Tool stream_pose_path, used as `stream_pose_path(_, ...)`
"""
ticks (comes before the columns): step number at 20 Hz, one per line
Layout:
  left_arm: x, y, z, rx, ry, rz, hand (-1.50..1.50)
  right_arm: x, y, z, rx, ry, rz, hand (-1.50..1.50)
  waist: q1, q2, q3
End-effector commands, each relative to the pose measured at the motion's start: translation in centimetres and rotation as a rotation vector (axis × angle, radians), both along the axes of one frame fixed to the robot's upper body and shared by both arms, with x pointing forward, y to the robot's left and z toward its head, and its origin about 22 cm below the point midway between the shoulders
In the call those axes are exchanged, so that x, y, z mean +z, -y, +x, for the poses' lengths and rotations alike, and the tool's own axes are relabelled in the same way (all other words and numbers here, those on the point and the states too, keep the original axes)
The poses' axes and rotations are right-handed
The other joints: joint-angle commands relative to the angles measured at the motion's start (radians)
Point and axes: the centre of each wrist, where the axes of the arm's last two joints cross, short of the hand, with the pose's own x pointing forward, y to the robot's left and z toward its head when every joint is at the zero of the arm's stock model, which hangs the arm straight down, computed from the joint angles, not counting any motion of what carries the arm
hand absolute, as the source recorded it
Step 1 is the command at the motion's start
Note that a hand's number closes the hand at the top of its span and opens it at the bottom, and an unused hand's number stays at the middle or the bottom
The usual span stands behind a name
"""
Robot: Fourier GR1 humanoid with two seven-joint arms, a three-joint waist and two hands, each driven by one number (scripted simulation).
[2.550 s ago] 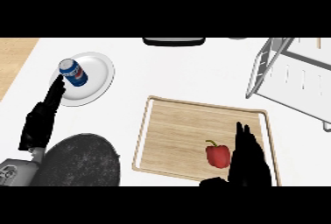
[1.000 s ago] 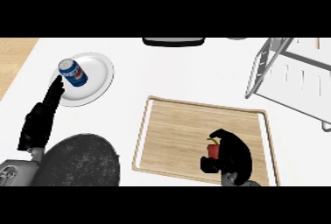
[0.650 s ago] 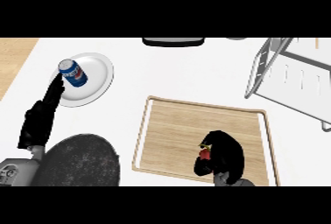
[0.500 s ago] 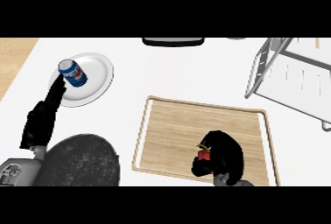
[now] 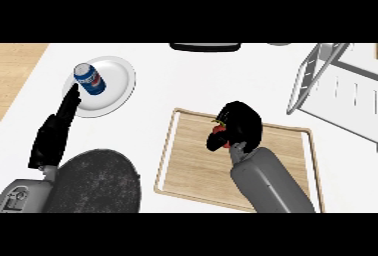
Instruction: Pick the bell pepper from the tray and place it in the tiered basket
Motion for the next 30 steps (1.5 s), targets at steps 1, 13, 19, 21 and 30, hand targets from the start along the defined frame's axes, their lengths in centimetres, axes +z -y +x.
stream_pose_path(1, 1.9, 0.6, 0.5, -0.032, 0.01, 0.01, 0.0, 2.9, -1.4, 4.0, -0.093, 0.162, 0.024, 1.5, 0.018, 0.0, 0.001)
stream_pose_path(13, 0.1, 0.7, 1.7, 0.045, -0.013, -0.005, 0.0, 15.4, -1.2, 7.4, -0.246, 0.671, -0.091, 1.5, -0.035, -0.008, -0.001)
stream_pose_path(19, -0.7, -2.1, -0.3, 0.038, -0.008, 0.003, 0.0, 19.7, 2.6, 7.4, -0.263, 0.61, -0.285, 1.5, -0.04, -0.014, -0.001)
stream_pose_path(21, 0.1, -0.8, 0.5, 0.015, -0.005, -0.009, 0.0, 21.2, 4.1, 8.3, -0.255, 0.597, -0.24, 1.5, -0.035, -0.011, -0.001)
stream_pose_path(30, 0.1, -1.0, -0.7, 0.005, -0.009, -0.005, 0.0, 20.2, 11.1, 10.7, -0.229, 0.585, -0.264, 1.5, -0.025, -0.008, 0.0)
